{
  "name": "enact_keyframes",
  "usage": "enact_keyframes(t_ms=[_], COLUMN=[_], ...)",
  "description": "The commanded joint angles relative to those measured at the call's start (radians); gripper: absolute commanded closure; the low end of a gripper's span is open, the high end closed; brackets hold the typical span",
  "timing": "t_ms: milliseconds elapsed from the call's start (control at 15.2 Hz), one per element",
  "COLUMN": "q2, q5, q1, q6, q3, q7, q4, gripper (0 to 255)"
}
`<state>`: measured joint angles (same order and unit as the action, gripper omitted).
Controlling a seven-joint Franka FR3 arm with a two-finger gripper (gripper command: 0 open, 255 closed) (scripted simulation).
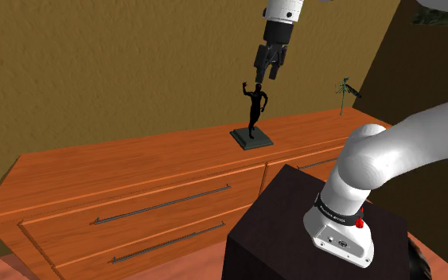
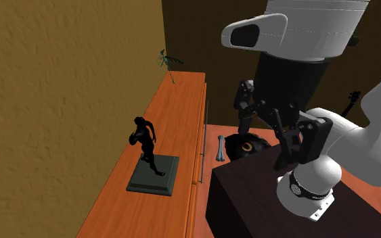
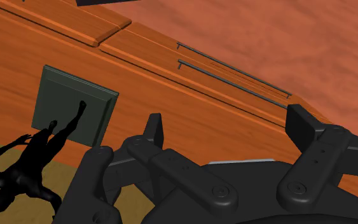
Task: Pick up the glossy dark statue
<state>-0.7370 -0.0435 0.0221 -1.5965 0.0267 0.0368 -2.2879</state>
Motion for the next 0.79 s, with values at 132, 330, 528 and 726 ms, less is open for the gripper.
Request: enact_keyframes(t_ms=[132, 330, 528, 726], q2=[0.040, 0.107, 0.180, 0.259], q5=[0.031, 0.074, 0.112, 0.145], q1=[0.012, 0.030, 0.046, 0.061], q6=[-0.030, -0.075, -0.120, -0.163], q3=[0.026, 0.065, 0.103, 0.140], q7=[0.038, 0.092, 0.143, 0.193], q4=[0.005, 0.020, 0.046, 0.082], gripper=[0, 0, 0, 0])
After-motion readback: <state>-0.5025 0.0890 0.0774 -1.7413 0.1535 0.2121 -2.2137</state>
